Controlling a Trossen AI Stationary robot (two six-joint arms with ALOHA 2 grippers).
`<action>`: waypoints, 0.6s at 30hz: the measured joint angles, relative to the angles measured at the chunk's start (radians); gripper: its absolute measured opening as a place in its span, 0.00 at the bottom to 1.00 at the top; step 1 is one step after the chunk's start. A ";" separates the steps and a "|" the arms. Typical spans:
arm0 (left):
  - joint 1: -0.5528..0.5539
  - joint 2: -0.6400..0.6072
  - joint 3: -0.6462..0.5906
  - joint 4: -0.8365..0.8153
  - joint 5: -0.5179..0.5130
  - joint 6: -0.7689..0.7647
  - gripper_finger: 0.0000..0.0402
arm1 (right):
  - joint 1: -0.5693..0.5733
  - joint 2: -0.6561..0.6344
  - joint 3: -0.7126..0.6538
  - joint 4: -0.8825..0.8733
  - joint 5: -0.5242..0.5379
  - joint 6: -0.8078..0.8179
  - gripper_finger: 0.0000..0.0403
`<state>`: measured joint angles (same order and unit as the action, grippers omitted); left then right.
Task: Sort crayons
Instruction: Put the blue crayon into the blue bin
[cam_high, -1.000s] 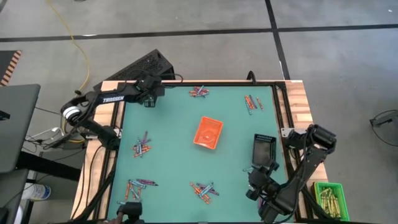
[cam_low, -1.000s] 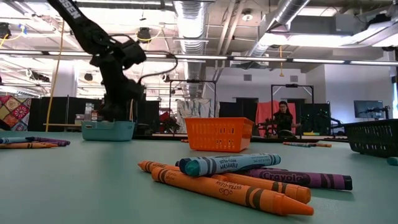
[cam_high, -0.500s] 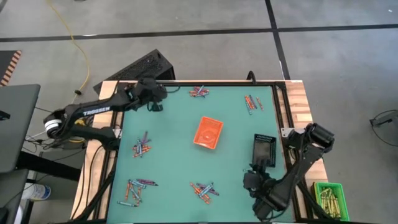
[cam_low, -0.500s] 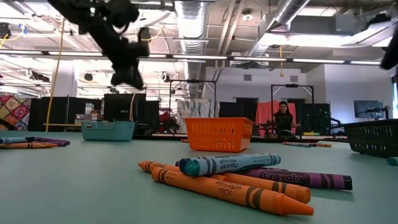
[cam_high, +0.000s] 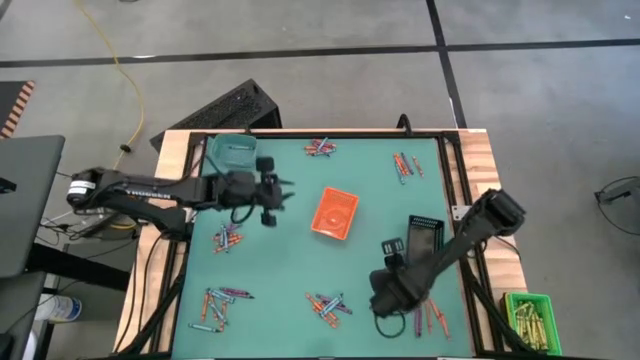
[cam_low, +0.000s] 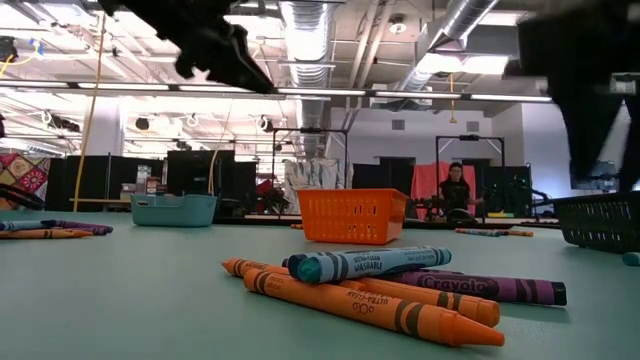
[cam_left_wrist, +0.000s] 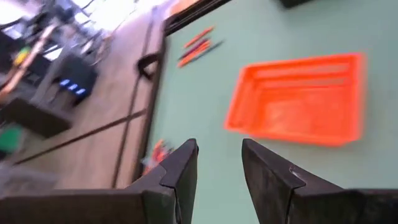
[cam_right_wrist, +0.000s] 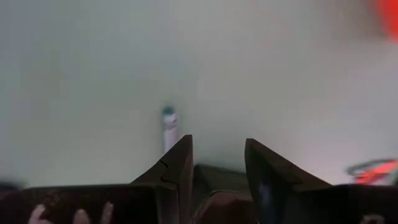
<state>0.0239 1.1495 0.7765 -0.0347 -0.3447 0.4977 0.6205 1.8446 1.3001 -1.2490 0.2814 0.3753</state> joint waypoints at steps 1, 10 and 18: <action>-0.027 0.005 0.000 0.007 0.000 -0.008 0.29 | -0.014 0.000 -0.022 0.015 -0.035 -0.018 0.34; -0.194 0.029 0.000 0.004 -0.037 -0.053 0.29 | -0.083 0.000 -0.167 0.159 -0.154 -0.128 0.34; -0.235 0.029 0.000 0.003 -0.041 -0.076 0.29 | -0.122 0.000 -0.176 0.175 -0.204 -0.171 0.34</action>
<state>-0.2109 1.1786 0.7769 -0.0317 -0.3859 0.4218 0.4984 1.8446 1.1244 -1.0737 0.0776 0.2042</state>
